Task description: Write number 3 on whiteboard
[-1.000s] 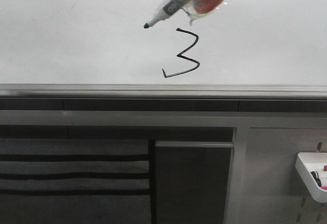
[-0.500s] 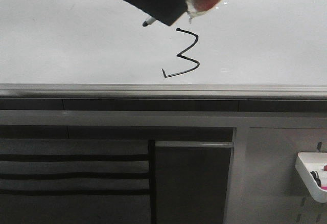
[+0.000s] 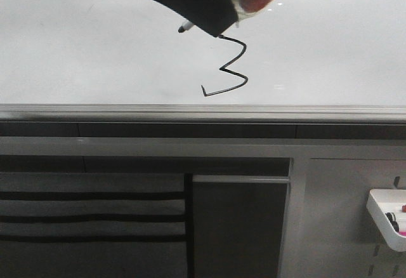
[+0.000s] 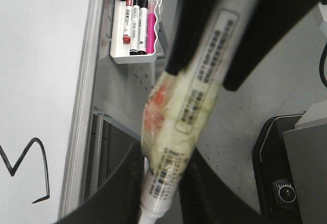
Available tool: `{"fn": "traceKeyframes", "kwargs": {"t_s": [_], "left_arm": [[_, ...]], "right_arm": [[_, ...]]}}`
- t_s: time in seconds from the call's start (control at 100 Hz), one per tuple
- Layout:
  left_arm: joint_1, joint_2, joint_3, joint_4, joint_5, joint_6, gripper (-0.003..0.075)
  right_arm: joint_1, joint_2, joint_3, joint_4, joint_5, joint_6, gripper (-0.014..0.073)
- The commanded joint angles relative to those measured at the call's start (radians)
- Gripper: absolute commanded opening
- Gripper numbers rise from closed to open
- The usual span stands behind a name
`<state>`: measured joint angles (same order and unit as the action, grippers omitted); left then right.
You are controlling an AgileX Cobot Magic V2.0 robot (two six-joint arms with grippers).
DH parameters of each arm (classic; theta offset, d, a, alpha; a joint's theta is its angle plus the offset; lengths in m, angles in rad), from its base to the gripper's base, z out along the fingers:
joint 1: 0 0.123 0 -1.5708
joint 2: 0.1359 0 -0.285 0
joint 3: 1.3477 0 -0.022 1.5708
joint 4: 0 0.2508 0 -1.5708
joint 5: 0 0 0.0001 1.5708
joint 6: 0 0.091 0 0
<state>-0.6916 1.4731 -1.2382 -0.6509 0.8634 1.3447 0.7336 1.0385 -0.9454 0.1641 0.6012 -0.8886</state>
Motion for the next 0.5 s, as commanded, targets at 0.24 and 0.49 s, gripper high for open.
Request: {"fn": "traceKeyframes", "kwargs": {"t_s": [0.24,0.49], "left_arm": [[-0.004,-0.032,-0.036,-0.053,-0.048,-0.029,-0.0018],[-0.002,-0.032,-0.036,-0.053,-0.048,-0.029,-0.0018]], "right_arm": [[0.002,-0.021,-0.028,0.027,-0.059,-0.008,0.0013],[0.000,-0.021,-0.028,0.027,-0.061,0.000,0.0236]]}}
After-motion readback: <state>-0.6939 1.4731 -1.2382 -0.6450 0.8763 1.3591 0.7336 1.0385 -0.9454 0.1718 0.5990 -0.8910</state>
